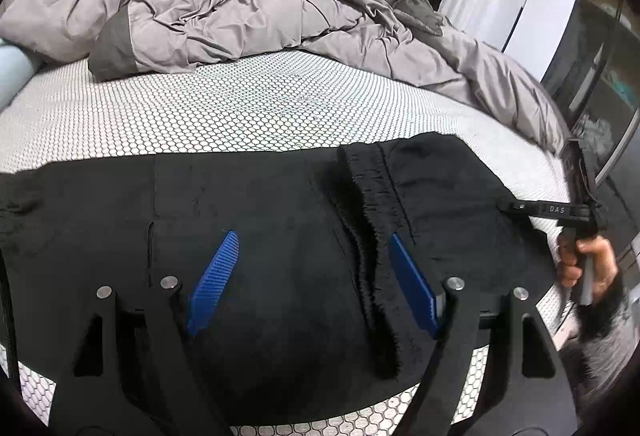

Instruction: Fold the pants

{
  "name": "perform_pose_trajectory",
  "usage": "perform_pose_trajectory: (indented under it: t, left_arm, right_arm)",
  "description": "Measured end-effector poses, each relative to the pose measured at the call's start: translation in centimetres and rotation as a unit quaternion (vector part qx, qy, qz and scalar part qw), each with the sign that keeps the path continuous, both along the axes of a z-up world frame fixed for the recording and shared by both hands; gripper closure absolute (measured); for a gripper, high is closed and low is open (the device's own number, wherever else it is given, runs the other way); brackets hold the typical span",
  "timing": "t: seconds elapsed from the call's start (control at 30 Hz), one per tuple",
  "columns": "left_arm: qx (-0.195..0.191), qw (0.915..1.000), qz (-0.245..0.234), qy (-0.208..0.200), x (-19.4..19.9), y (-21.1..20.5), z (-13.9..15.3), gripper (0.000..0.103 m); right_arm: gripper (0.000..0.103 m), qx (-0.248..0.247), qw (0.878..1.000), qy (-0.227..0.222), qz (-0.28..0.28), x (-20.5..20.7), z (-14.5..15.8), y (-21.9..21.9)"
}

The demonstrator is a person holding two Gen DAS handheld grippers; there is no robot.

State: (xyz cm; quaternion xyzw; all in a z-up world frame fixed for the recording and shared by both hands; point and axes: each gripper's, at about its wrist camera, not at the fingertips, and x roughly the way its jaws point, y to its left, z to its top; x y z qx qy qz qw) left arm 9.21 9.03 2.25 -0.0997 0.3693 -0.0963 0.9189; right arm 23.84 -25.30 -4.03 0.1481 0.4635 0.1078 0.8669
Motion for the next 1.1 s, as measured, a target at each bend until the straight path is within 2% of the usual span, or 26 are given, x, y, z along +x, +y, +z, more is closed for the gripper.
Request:
perform_pose_trajectory:
  t: [0.03,0.07,0.2,0.27,0.33,0.4,0.43,0.47,0.57,0.7,0.77,0.93,1.03,1.1]
  left_arm:
    - [0.008,1.0,-0.001,-0.004,-0.1,-0.4,0.2,0.028]
    - [0.012,0.9998,-0.011,-0.009,-0.3,-1.0,0.5,0.028]
    - [0.031,0.9956,-0.087,-0.018,-0.3,-5.6,1.5,0.027]
    - [0.045,0.9908,-0.125,-0.029,-0.2,-8.8,1.3,0.027]
    - [0.045,0.9854,-0.161,-0.032,0.0,-11.6,0.7,0.027]
    - [0.063,0.9763,-0.207,-0.004,0.5,-14.4,-0.9,0.027]
    - [0.078,0.9724,-0.219,0.015,0.6,-15.3,-1.7,0.027]
    - [0.102,0.9683,-0.226,0.034,0.7,-16.0,-2.8,0.027]
    - [0.138,0.962,-0.235,0.015,-0.5,-16.9,-3.6,0.027]
    - [0.135,0.9646,-0.226,0.017,-0.9,-16.8,-3.8,0.024]
    - [0.131,0.9659,-0.223,0.017,-1.0,-16.8,-3.9,0.023]
    - [0.135,0.966,-0.219,0.016,-1.0,-16.6,-3.8,0.023]
    - [0.135,0.967,-0.215,0.015,-1.2,-16.1,-3.7,0.023]
    - [0.129,0.97,-0.205,0.02,-1.3,-15.4,-3.5,0.023]
  right_arm:
    - [0.068,-0.017,1.0,0.014,-0.012,-0.2,-0.2,-0.4]
    - [0.068,-0.016,1.0,0.005,-0.023,-1.0,0.1,-1.0]
    - [0.067,-0.048,0.996,-0.068,-0.019,-5.3,3.5,-0.9]
    - [0.067,-0.053,0.994,-0.092,0.026,-6.8,4.3,1.5]
    - [0.065,-0.062,0.991,-0.085,0.081,-6.9,3.6,5.0]
    - [0.064,-0.085,0.986,-0.072,0.125,-7.2,2.2,7.8]
    - [0.063,-0.114,0.98,-0.056,0.153,-7.4,0.6,9.6]
    - [0.062,-0.141,0.975,-0.047,0.165,-7.3,-0.4,10.6]
    - [0.058,-0.204,0.958,-0.068,0.189,-8.4,-1.2,11.0]
    - [0.056,-0.236,0.961,-0.054,0.136,-9.4,-0.4,6.7]
    - [0.056,-0.225,0.967,-0.041,0.116,-9.8,-0.2,4.8]
    - [0.055,-0.144,0.984,-0.046,0.093,-9.0,1.4,2.4]
    - [0.055,-0.056,0.996,-0.032,0.062,-8.3,1.4,0.0]
    - [0.055,-0.002,0.999,-0.021,0.04,-7.8,0.9,-1.4]
